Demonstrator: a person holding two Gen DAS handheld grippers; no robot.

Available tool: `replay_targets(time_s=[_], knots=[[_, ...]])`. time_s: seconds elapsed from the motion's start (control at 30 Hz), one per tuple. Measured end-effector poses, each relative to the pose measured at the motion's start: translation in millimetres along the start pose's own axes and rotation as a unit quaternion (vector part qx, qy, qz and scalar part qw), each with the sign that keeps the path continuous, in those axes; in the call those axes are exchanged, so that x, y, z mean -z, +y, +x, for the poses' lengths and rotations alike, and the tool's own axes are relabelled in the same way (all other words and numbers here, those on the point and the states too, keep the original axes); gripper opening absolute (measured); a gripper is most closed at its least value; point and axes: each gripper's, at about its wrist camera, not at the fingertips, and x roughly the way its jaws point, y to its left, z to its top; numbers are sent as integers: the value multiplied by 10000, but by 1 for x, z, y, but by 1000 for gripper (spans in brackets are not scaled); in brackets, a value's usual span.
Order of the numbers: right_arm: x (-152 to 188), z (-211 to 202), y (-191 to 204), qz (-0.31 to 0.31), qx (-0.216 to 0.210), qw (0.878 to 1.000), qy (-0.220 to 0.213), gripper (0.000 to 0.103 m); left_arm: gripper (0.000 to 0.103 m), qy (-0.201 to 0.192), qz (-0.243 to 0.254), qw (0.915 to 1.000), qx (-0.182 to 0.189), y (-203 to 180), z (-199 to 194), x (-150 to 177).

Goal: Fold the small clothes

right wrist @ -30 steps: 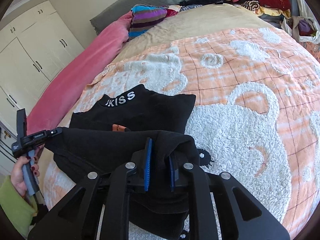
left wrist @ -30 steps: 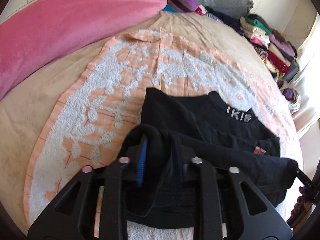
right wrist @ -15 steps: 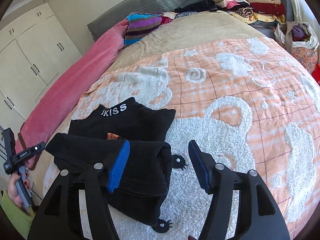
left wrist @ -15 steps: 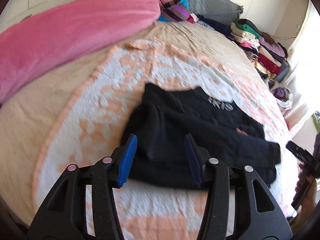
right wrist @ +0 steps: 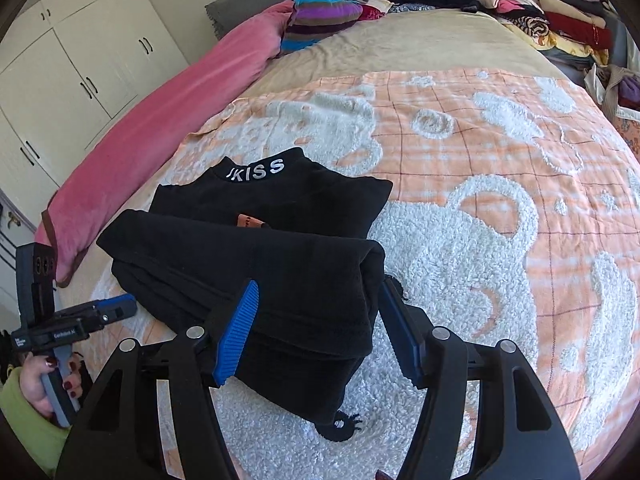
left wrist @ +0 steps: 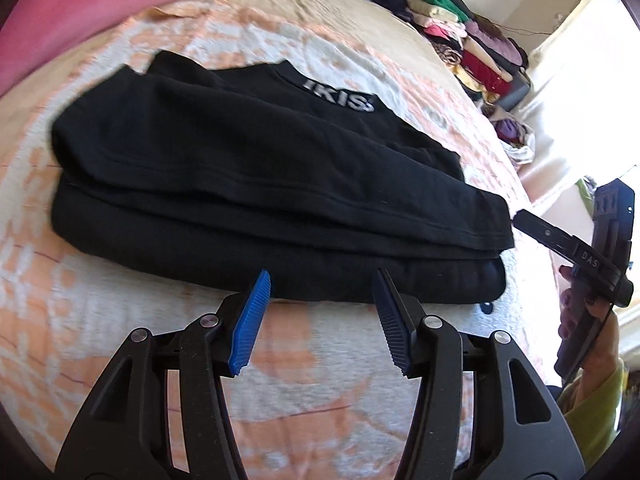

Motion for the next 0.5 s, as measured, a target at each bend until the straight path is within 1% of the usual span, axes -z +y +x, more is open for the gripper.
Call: replay_targets(time_s=[0.13,0.23,0.33,0.4,0.43,0.5], knots=[[0,0,0,-6,-4,10000,-11,61,45,109,-226,9991,338,-5,11,-4],[0,0,2,-37,-4,10000,-16,61,45,106,-256,9991,334,-9,19,-12],[0,2,3,-70,5,10000,6,61,47,188,-615,9967,500,-3,30,-19],[1,3,2,-73,33,10000,15,61,47,257,-817,9948,543,1,37,-23],[1,4,2,-64,55,10000,4,61,43,249,-884,9944,522,2,39,-25],[1,5,1,-30,72,10000,-5,61,4,166,-938,9944,448,4,37,-30]])
